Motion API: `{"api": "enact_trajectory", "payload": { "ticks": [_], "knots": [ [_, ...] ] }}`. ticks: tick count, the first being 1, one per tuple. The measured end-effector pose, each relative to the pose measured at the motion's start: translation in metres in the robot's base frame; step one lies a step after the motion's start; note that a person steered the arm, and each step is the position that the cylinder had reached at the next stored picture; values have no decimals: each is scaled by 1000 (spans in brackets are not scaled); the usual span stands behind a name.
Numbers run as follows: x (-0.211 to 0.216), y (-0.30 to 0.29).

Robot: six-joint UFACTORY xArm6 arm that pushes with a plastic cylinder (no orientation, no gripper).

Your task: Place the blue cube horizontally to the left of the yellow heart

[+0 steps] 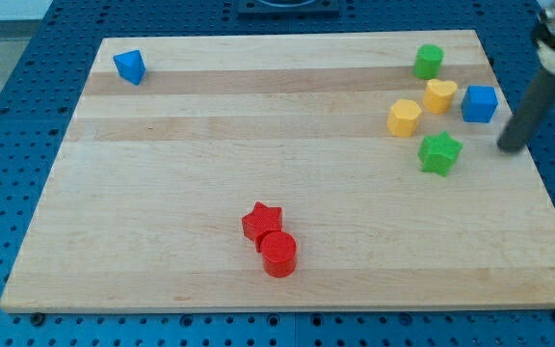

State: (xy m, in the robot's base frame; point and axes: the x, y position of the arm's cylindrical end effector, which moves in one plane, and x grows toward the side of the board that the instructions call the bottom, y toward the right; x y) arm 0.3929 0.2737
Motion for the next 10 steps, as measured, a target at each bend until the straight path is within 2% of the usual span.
{"api": "enact_trajectory", "payload": {
  "ticks": [1, 3, 4, 6, 8, 10],
  "knots": [
    [-27, 0],
    [-42, 1],
    [-86, 1],
    [-88, -10],
    [-96, -59],
    [-51, -113]
  ]
}}
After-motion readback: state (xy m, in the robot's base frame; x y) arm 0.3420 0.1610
